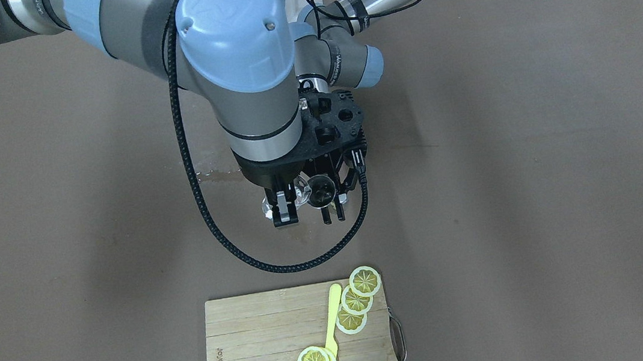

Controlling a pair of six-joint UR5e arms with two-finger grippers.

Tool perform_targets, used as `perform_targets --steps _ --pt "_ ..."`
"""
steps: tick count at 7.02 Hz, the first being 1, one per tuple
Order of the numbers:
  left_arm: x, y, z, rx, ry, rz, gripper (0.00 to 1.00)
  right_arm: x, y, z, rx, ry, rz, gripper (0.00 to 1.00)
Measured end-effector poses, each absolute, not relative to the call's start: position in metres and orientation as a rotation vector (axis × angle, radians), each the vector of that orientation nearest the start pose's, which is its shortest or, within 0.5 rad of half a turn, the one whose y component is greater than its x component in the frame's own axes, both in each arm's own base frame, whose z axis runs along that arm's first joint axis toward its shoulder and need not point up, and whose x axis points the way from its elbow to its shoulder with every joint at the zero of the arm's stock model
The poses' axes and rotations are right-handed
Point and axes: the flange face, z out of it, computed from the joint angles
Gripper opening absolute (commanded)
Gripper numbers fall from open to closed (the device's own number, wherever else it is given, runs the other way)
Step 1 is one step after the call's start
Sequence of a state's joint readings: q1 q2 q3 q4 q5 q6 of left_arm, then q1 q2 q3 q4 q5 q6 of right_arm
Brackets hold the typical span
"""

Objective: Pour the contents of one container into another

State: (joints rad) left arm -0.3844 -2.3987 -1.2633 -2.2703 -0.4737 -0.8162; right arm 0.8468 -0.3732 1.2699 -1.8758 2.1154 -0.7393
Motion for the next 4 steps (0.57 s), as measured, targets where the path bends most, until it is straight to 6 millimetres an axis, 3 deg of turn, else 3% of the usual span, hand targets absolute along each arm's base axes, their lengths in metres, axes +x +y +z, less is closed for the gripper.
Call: perform_targets --steps 4 --pt "0.5943 -0.4798 0.1777 1.366 0.396 -0.36 0.0 -0.4492 -0.6359 0.0211 0.527 -0.513 -1.612 0.0"
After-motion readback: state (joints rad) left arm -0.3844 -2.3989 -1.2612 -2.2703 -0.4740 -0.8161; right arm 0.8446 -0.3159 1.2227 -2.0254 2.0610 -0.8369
